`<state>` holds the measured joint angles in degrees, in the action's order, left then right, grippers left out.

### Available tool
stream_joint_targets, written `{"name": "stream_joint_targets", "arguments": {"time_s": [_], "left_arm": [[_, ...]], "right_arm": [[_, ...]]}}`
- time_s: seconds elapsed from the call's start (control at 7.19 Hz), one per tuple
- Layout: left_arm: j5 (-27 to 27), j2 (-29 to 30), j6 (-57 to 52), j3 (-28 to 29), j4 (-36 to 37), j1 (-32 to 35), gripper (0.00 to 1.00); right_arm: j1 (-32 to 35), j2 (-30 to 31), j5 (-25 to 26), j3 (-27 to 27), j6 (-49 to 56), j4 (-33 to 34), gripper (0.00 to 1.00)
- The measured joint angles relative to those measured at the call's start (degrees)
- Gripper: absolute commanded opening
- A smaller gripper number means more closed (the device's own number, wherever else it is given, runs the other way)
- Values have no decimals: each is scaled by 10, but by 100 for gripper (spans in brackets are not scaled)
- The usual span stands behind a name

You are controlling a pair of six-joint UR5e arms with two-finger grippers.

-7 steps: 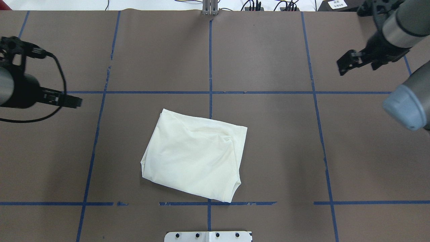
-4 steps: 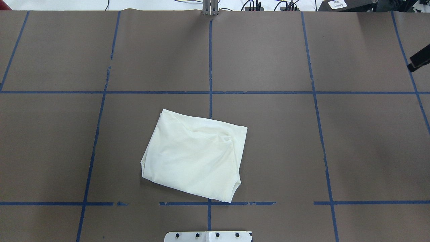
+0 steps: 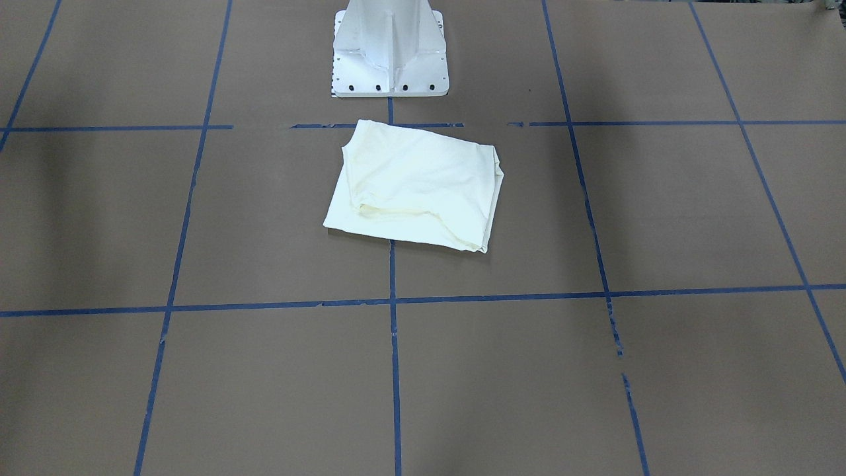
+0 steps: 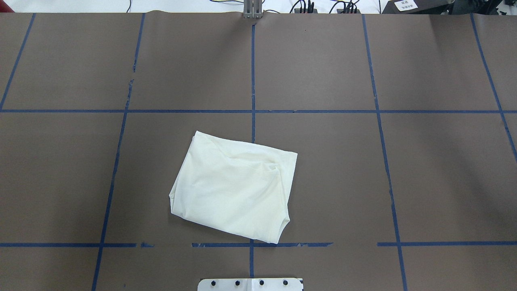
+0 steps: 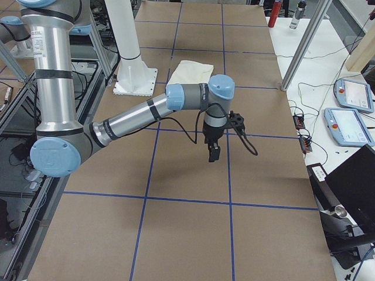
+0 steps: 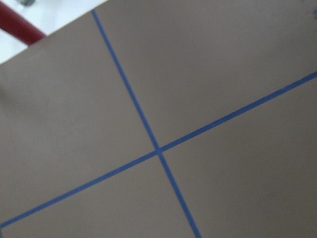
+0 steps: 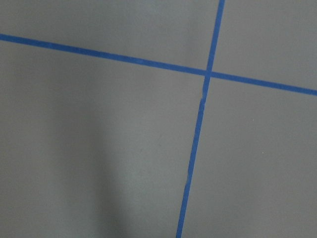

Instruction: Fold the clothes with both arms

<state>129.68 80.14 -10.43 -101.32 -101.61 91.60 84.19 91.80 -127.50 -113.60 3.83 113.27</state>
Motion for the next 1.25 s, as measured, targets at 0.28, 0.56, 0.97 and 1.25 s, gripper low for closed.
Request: {"name": "stream_joint_targets", "arguments": {"time_s": [0.28, 0.56, 0.97, 1.25], "left_arm": [[46, -14, -6, 33, 20, 25, 100], [61, -28, -7, 21, 42, 31, 100], [57, -33, -6, 15, 46, 31, 100], [48, -28, -3, 10, 47, 25, 100]], "right_arm": [[9, 22, -33, 9, 1, 0, 100], [24, 39, -58, 10, 4, -1, 100], [32, 41, -65, 4, 5, -1, 100], [33, 42, -65, 2, 4, -1, 100]]}}
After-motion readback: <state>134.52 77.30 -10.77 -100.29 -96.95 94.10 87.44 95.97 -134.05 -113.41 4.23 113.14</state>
